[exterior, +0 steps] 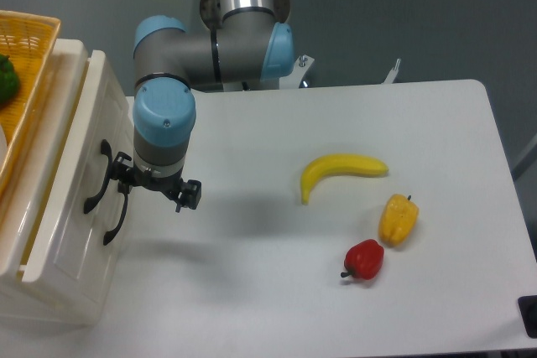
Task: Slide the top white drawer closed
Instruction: 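Hold the gripper against the closed drawer front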
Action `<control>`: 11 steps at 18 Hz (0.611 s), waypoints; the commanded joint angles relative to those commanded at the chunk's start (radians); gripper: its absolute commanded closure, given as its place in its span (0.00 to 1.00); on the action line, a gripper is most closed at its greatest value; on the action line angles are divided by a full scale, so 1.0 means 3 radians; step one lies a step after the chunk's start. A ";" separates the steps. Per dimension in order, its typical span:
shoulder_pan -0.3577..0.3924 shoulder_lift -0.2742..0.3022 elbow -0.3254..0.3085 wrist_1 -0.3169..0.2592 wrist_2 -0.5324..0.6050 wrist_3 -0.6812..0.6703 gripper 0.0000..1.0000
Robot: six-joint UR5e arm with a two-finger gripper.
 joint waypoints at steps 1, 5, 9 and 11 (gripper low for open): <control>0.0000 0.0000 0.0005 0.0000 -0.0005 -0.0005 0.00; 0.0000 0.0000 0.0005 0.0000 -0.0015 -0.0092 0.00; -0.0005 -0.0005 0.0005 0.0000 -0.0015 -0.0092 0.00; -0.0005 -0.0005 0.0005 0.0000 -0.0015 -0.0097 0.00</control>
